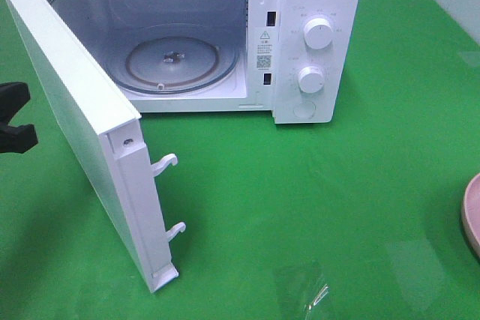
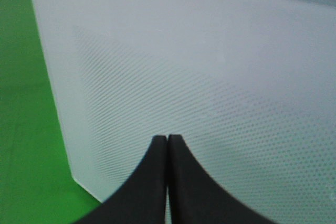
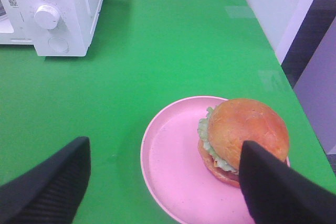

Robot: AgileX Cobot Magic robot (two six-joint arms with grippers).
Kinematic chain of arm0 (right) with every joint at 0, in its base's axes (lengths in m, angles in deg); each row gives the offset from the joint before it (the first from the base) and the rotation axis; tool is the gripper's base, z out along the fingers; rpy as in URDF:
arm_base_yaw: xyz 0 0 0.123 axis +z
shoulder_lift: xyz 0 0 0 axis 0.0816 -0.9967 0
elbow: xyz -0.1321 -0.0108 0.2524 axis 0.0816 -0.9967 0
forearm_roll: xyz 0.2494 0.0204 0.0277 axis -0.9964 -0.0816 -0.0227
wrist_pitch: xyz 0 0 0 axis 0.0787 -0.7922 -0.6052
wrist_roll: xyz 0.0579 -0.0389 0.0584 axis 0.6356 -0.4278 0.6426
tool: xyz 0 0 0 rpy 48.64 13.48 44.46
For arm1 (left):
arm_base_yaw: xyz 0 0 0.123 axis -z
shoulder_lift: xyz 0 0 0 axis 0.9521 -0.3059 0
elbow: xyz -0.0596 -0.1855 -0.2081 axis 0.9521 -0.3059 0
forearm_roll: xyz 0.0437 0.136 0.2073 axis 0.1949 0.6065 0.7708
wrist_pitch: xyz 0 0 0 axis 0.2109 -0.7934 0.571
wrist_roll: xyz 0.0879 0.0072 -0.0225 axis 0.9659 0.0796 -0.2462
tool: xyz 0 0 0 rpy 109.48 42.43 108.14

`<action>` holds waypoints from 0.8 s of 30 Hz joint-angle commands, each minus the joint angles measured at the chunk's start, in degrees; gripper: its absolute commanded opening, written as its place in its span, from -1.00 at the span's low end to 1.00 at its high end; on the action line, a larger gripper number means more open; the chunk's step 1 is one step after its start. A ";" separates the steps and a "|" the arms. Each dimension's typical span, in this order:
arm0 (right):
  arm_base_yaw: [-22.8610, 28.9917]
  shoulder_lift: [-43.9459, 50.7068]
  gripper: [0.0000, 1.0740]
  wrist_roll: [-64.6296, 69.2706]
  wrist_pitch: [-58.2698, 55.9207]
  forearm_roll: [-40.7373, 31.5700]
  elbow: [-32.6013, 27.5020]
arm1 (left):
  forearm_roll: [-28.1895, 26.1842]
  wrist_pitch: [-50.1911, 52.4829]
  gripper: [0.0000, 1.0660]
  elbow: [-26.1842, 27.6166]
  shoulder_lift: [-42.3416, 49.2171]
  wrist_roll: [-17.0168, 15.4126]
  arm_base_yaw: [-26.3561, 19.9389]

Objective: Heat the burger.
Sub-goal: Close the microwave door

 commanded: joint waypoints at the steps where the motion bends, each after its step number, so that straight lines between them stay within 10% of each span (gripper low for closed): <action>1: -0.52 1.38 0.42 -0.63 0.17 -0.06 -0.17 | -1.83 1.78 -1.00 2.81 -3.21 0.86 2.92; 24: -0.52 1.38 0.42 -0.63 0.17 -0.06 -0.17 | -16.90 -2.06 -1.00 21.26 -19.42 6.53 18.28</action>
